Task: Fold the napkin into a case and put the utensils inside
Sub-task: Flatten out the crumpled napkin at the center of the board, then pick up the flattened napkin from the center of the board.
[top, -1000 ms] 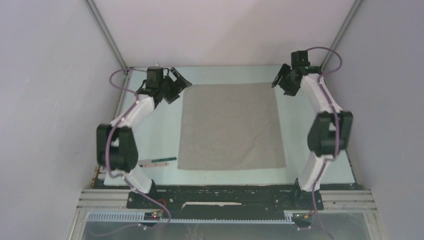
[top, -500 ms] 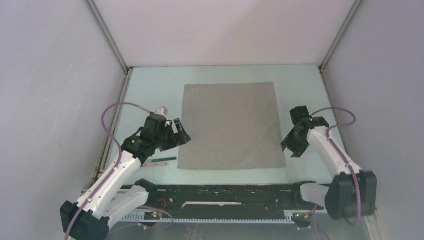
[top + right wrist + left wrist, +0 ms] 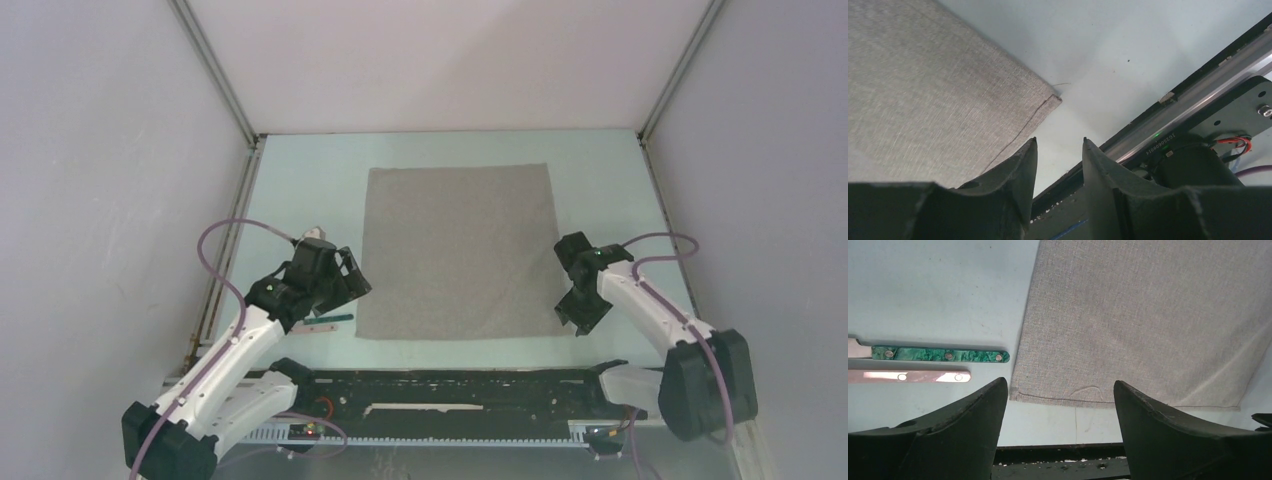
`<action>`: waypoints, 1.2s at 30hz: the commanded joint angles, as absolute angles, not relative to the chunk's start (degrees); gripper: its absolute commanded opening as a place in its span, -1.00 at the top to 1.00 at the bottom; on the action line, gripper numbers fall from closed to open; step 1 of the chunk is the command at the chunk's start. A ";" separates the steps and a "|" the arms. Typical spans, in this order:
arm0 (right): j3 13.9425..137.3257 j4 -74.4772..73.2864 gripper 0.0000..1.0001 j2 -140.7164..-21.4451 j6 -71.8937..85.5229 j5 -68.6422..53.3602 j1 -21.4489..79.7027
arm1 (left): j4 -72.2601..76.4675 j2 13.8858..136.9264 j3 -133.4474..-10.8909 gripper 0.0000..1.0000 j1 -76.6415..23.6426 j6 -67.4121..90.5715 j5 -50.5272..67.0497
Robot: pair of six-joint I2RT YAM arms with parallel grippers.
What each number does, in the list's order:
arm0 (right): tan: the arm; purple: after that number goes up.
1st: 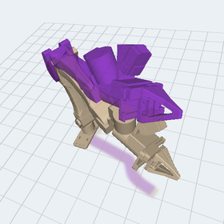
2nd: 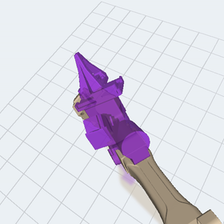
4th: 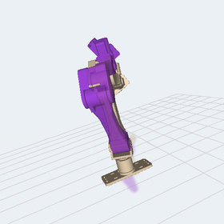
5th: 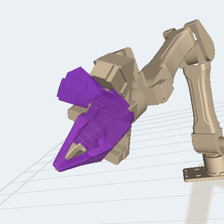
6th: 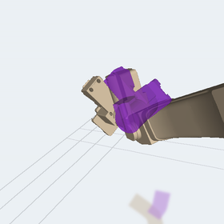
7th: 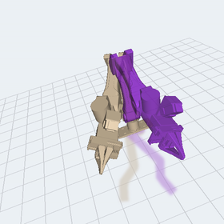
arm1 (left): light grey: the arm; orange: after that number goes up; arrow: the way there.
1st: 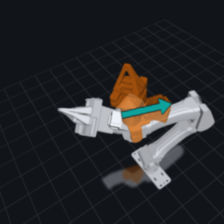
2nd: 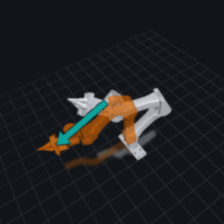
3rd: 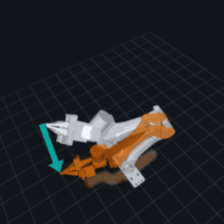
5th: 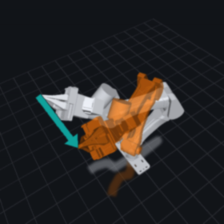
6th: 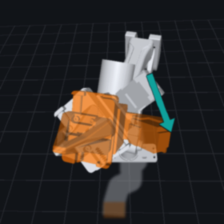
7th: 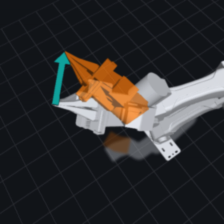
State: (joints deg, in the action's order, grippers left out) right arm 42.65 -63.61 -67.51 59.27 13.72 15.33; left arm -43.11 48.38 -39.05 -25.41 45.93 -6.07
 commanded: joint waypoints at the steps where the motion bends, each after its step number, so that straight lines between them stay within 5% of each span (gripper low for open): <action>1: 43.14 -62.27 0.05 -71.70 63.84 18.80 16.43 | -43.20 48.23 -39.74 -0.70 -25.75 47.34 -7.99; 27: 37.39 -50.39 0.01 -78.33 64.12 15.76 13.71 | -41.15 49.04 -39.70 -0.72 -25.66 46.24 -7.46; 32: 34.86 -47.64 0.34 -77.51 65.00 15.27 13.75 | -41.64 48.61 -39.39 -0.73 -25.67 46.23 -8.18; 36: 32.50 -46.53 0.42 -75.34 67.26 15.48 14.06 | -41.83 48.78 -38.96 -0.73 -25.66 46.41 -8.33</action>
State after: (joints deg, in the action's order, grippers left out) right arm 36.97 -50.13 -75.53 63.16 13.85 13.85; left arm -42.57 49.12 -39.05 -25.39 46.28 -6.94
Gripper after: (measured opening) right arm 0.300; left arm 0.862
